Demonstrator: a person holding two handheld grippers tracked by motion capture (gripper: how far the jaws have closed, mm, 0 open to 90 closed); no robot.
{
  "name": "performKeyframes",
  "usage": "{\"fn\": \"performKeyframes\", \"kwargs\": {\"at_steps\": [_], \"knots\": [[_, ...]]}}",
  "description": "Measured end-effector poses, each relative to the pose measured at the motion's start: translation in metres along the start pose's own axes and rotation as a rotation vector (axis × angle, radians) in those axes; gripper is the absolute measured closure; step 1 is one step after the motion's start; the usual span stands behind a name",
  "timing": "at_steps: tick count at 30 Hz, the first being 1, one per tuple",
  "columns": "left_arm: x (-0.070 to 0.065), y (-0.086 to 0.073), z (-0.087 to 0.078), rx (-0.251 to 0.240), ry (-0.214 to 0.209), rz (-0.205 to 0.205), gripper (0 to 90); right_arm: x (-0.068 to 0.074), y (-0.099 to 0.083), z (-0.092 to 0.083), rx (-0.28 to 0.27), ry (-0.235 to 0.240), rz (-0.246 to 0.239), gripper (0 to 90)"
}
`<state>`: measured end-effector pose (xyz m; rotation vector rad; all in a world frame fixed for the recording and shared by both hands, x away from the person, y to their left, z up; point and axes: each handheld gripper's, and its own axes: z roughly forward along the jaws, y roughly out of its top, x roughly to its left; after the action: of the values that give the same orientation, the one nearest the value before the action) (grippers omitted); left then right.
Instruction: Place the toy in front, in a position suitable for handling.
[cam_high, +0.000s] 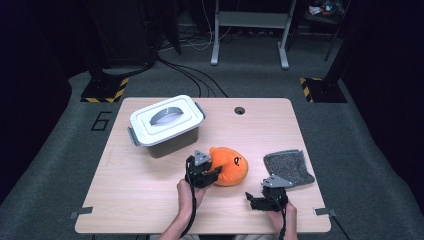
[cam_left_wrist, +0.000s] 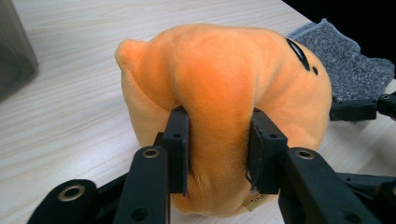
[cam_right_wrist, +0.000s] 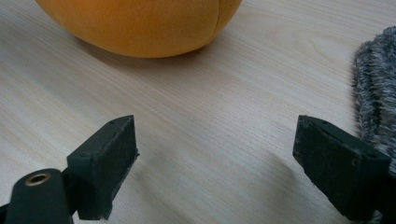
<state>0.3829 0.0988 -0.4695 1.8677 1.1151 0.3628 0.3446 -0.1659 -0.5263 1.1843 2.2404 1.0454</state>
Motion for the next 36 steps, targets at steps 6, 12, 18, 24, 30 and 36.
{"fn": "performKeyframes", "kwargs": {"at_steps": [6, 12, 18, 24, 30, 36], "knots": [[0.007, -0.001, -0.002, 0.002, -0.020, 0.010, 40.1, 0.001, 0.000, 0.001, 0.000, -0.004, 0.006, 12.7], [0.017, 0.000, -0.013, -0.008, -0.083, 0.038, 25.3, -0.002, 0.000, -0.001, -0.009, 0.006, 0.020, 12.3], [0.025, -0.004, -0.021, 0.012, -0.096, 0.075, 12.2, -0.003, 0.001, 0.000, 0.005, 0.023, 0.024, 8.9], [0.036, -0.005, -0.026, 0.044, -0.106, 0.074, 0.0, -0.002, 0.002, -0.002, 0.011, 0.050, 0.012, 4.5], [0.044, -0.007, -0.029, 0.053, -0.119, 0.074, 0.0, -0.003, 0.008, -0.012, 0.005, 0.039, 0.005, 0.7], [0.050, -0.010, -0.031, 0.058, -0.126, 0.086, 1.2, -0.014, 0.014, -0.024, -0.010, 0.015, 0.035, 0.4]]}}
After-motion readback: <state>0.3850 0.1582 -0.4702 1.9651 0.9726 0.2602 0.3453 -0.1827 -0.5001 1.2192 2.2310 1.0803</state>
